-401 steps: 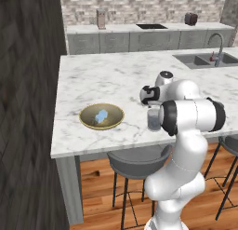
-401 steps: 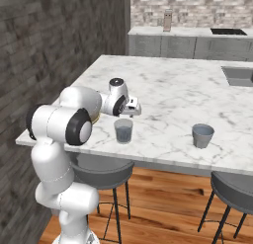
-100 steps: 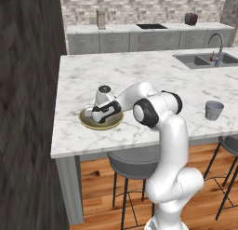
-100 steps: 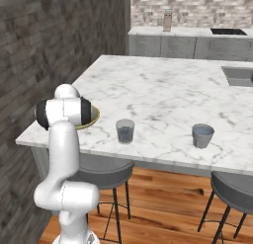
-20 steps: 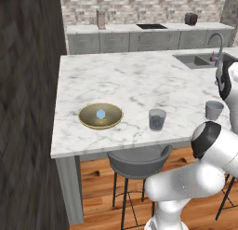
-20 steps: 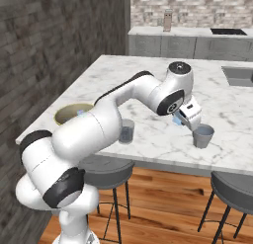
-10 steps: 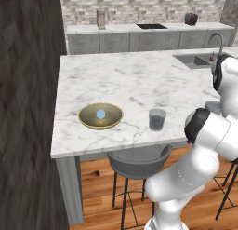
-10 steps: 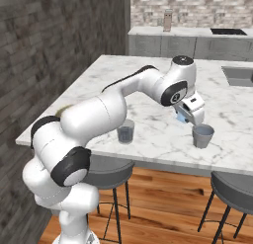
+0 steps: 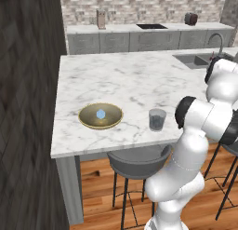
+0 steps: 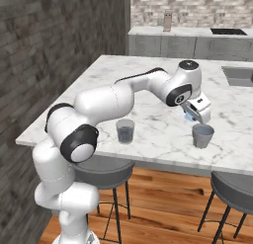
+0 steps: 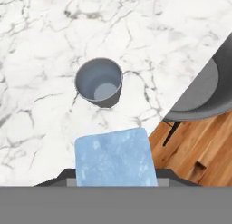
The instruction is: There are four ice cubes in the ice bowl. Place two ice cubes in each glass of water.
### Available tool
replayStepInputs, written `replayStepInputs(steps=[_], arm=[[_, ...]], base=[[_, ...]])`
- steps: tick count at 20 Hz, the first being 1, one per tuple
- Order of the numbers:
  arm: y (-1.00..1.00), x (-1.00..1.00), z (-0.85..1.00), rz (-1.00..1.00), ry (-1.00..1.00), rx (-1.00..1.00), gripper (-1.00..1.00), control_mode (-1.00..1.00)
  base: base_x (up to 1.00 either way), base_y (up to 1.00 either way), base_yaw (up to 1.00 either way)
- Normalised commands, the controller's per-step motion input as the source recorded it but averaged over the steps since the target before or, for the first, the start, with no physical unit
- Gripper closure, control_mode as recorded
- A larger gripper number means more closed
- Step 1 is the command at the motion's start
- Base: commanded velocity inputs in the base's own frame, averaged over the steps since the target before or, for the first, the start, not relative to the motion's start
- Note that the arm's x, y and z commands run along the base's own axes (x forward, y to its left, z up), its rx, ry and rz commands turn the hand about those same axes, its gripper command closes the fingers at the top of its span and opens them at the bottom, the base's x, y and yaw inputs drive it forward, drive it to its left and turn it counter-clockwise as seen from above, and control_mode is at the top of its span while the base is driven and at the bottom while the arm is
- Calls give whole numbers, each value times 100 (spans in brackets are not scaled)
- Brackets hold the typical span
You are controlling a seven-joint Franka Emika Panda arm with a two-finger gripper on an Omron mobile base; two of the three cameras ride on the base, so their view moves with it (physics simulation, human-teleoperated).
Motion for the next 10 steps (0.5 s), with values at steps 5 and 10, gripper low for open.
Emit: replayStepInputs(steps=[5, 10], arm=[[-31, 29, -11, 0, 0, 0, 100, -100], [-4, 21, -23, 0, 2, 0, 100, -100]], base=[[0, 0, 0], [0, 0, 0]])
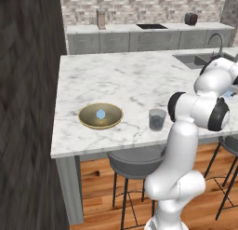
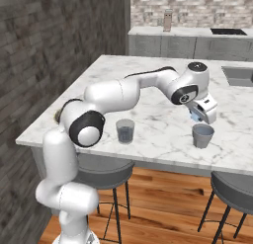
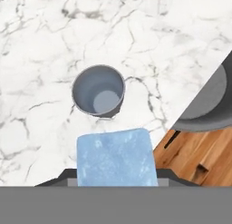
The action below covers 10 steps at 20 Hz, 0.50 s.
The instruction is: There are four ice cubes in the ice bowl. Place two ice cubes in each glass of water.
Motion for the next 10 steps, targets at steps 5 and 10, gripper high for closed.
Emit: replayStepInputs(steps=[5, 10], arm=[[0, 31, -26, 0, 11, 0, 100, -100], [-15, 35, -11, 0, 5, 0, 100, -100]], base=[[0, 0, 0], [0, 0, 0]])
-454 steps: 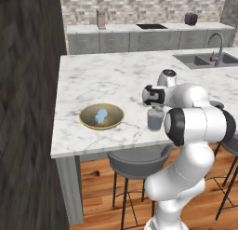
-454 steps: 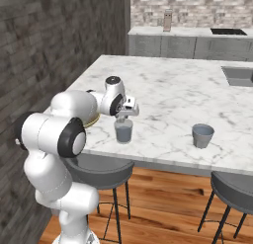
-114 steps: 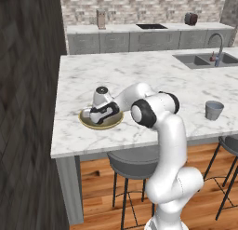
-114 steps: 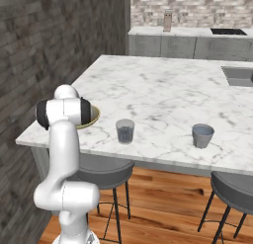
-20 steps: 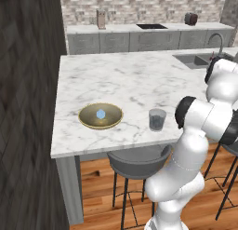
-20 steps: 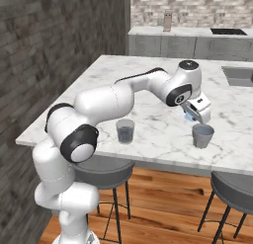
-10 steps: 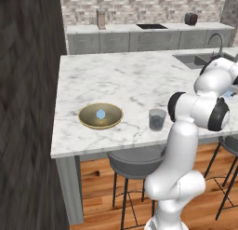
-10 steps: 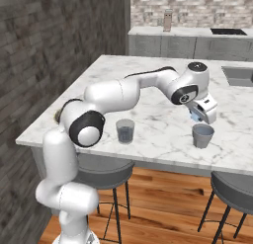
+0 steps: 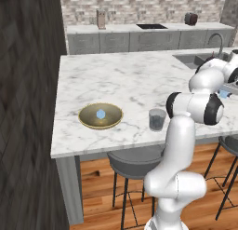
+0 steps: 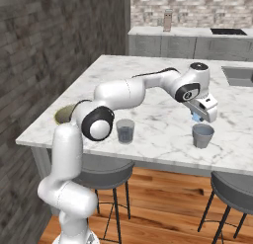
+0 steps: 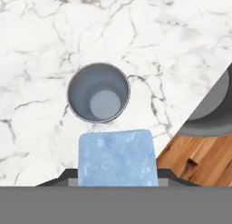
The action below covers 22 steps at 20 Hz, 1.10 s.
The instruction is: There are four ice cubes in the ice bowl. Place two ice cubes in each glass of water.
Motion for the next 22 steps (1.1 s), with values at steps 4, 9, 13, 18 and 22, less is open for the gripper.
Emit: replayStepInputs(steps=[4, 9, 13, 18, 22], arm=[[-27, 45, -25, 0, 2, 0, 100, -100], [-18, 28, -19, 0, 1, 0, 100, -100], [-3, 25, -23, 0, 2, 0, 100, -100], [0, 10, -29, 1, 3, 0, 100, -100], [-6, 14, -28, 1, 0, 0, 100, -100]], base=[[0, 0, 0], [0, 0, 0], [0, 0, 0], [0, 0, 0], [0, 0, 0]])
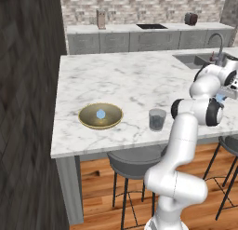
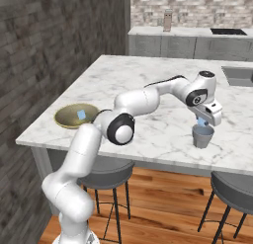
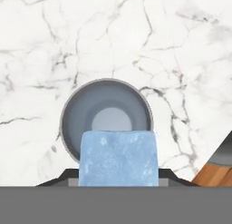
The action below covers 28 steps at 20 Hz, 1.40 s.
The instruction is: There are four ice cubes in the ice bowl. Place two ice cubes in each glass of water.
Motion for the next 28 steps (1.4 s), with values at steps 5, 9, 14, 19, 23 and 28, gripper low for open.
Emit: replayStepInputs(steps=[5, 9, 14, 19, 23, 28], arm=[[-11, 21, -16, 1, 0, 0, 100, -100], [-9, 8, -5, 1, 0, 0, 100, -100], [-1, -5, -4, 3, 0, 0, 100, -100], [0, 0, -2, 2, 0, 0, 100, -100], [0, 4, 0, 0, 0, 0, -100, -100], [0, 5, 0, 0, 0, 0, -100, -100]], base=[[0, 0, 0], [0, 0, 0], [0, 0, 0], [0, 0, 0], [0, 0, 0], [0, 0, 0]])
